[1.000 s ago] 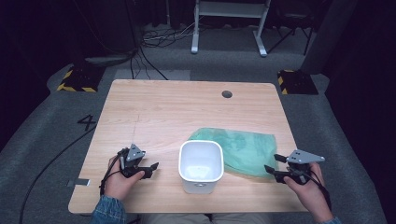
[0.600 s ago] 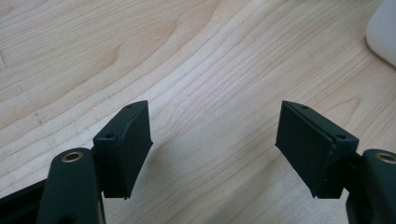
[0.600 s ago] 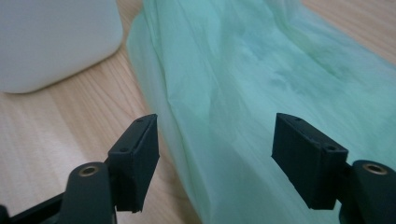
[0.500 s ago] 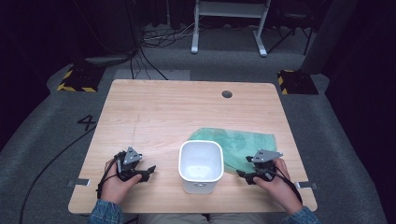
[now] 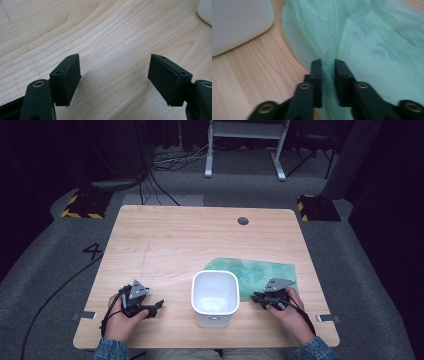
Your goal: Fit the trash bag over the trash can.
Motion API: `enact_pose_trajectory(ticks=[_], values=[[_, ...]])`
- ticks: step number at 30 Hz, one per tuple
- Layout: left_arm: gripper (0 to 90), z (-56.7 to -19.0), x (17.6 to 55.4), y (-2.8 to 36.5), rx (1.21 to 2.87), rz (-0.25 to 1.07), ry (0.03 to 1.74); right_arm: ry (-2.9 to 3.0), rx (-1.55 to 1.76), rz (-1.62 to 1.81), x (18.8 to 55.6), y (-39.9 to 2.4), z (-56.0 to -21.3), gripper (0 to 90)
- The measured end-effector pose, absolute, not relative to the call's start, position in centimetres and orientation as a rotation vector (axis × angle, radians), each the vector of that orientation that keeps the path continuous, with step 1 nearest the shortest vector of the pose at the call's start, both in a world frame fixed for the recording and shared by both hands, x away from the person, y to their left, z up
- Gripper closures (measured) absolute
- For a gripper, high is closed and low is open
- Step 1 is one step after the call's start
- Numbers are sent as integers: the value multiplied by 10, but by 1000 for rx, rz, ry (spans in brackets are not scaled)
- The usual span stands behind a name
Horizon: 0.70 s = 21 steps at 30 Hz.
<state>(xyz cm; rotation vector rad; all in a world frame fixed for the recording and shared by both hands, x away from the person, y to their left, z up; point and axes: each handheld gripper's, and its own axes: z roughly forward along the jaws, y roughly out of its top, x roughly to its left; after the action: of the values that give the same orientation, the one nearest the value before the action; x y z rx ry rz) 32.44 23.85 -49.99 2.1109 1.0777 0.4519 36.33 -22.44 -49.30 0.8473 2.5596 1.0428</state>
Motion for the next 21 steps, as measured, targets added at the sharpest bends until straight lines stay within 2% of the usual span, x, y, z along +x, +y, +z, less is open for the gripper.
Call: enact_pose_trajectory(ticks=[2,8,12,13,14,15,16,18,21], values=[[262,-500,325,239,2115,456,1075,2596,863,1047,359,-225,-491,900],[262,-500,326,236,2110,439,1082,2682,825,1060,343,-225,-481,900],[261,-500,327,234,2116,447,1066,2647,785,1035,344,-226,-479,833],[260,-500,327,234,2118,445,1062,2598,762,1037,351,-229,-480,658],[260,-500,327,234,2118,445,1062,2598,762,1037,351,-229,-480,658],[259,-500,327,234,2114,435,1073,2551,774,1038,358,-231,-482,482],[260,-500,327,234,2114,435,1073,2551,774,1038,358,-231,-482,482],[259,-501,328,234,2118,434,1069,2515,794,1000,369,-236,-485,296],[256,-502,328,234,2122,438,1062,2511,808,980,380,-242,-487,229]])
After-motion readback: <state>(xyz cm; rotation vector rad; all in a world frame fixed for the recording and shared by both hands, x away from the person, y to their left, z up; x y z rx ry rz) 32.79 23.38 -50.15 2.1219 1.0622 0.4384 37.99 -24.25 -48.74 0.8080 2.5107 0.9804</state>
